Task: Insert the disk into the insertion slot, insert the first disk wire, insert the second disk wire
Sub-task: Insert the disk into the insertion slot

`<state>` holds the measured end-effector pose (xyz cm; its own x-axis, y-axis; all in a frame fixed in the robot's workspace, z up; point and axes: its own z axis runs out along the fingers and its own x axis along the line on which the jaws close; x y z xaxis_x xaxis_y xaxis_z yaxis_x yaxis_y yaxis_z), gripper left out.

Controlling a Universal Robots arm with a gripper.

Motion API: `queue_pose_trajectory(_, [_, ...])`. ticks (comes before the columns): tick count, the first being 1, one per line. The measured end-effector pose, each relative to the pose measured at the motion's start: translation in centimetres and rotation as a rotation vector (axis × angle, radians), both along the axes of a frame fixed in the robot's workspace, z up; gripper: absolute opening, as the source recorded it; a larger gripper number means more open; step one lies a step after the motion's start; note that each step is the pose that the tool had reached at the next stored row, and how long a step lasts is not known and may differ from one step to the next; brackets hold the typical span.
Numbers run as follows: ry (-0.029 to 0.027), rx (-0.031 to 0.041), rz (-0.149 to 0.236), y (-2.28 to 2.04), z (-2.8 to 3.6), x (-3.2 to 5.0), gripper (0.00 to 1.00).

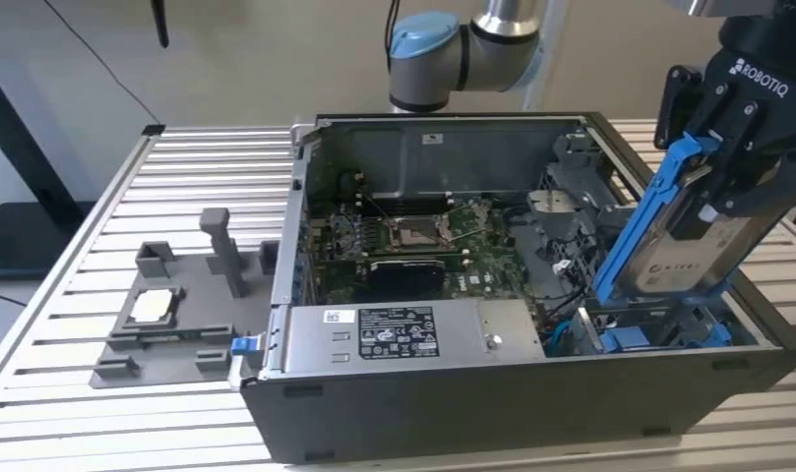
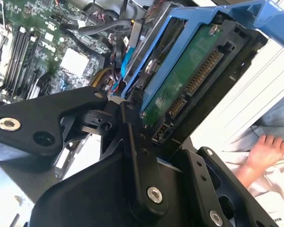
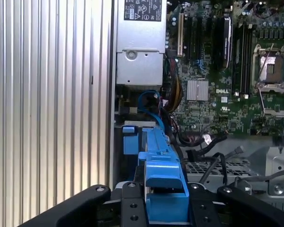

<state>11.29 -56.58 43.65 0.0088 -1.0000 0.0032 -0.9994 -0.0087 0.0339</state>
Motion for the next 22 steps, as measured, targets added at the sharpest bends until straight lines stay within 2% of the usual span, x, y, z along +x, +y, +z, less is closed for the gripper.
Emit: queue_pose_trajectory(22, [-0.0008,-0.0002,0.023,-0.23,-1.86,0.05,0.33])
